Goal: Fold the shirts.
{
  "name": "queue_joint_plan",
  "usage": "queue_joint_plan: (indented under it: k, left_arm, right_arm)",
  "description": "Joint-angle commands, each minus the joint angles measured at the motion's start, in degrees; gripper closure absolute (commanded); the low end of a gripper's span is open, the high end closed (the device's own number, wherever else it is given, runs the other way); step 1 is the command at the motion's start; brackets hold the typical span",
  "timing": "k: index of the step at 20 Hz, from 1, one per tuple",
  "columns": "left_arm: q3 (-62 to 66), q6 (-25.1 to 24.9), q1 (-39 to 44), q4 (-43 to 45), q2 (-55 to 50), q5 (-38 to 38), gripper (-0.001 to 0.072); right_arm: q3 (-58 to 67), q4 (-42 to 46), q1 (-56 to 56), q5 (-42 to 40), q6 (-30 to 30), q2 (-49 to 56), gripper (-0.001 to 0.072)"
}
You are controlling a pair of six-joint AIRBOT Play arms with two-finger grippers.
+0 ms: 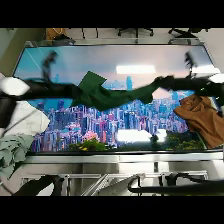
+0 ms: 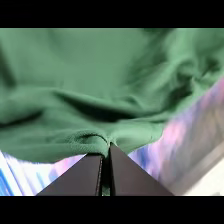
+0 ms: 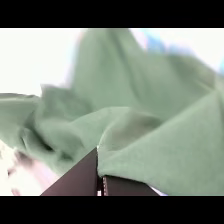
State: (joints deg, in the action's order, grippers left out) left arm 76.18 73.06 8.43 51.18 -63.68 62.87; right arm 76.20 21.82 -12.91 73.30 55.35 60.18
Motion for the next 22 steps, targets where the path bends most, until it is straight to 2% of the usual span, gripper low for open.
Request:
queue_joint_plan:
  k: [1, 5, 8, 10, 12, 14, 16, 19, 22]
  left_arm:
    - [19.96, 0.50, -4.22, -0.13, 10.95, -1.99, 0.0695]
    - [45.38, 0.33, -7.23, 2.10, 11.80, -3.80, 0.0696]
    - [54.14, 0.44, -10.47, 3.28, 9.66, -3.69, 0.0696]
    - [51.54, 0.22, -12.72, 2.75, 9.07, -4.17, 0.0696]
    - [43.67, -0.83, -12.98, 2.73, 9.03, -6.32, 0.0696]
    - [34.32, -3.69, -12.96, 2.69, 7.61, -9.03, 0.0696]
    - [29.70, -5.53, -11.47, 2.89, 2.23, -8.09, 0.0695]
    - [26.51, -7.63, -9.18, 5.05, -11.80, -6.95, 0.0696]
    - [30.23, -6.05, -10.12, 6.14, -29.51, -4.81, 0.0696]
  right_arm:
    - [14.34, -7.45, -3.54, 1.07, -0.13, -10.08, 0.0690]
    - [27.17, -7.23, -4.04, -5.75, -3.65, -17.44, 0.0690]
    - [31.47, -2.84, -4.04, -9.51, -3.74, -19.61, 0.0690]
    - [31.47, -1.64, -4.07, -8.74, -3.67, -18.99, 0.0690]
    - [30.71, -1.51, -4.00, -5.86, -3.50, -15.96, 0.0689]
    - [28.11, -2.97, -2.86, -1.77, -3.54, -10.45, 0.0689]
    - [22.64, -2.25, 2.80, -2.01, -6.10, -3.93, 0.0689]
    - [14.03, 3.34, 11.39, -14.34, -11.10, 7.21, 0.0689]
    - [12.66, 6.93, 13.88, -29.22, -11.26, 20.22, 0.0689]
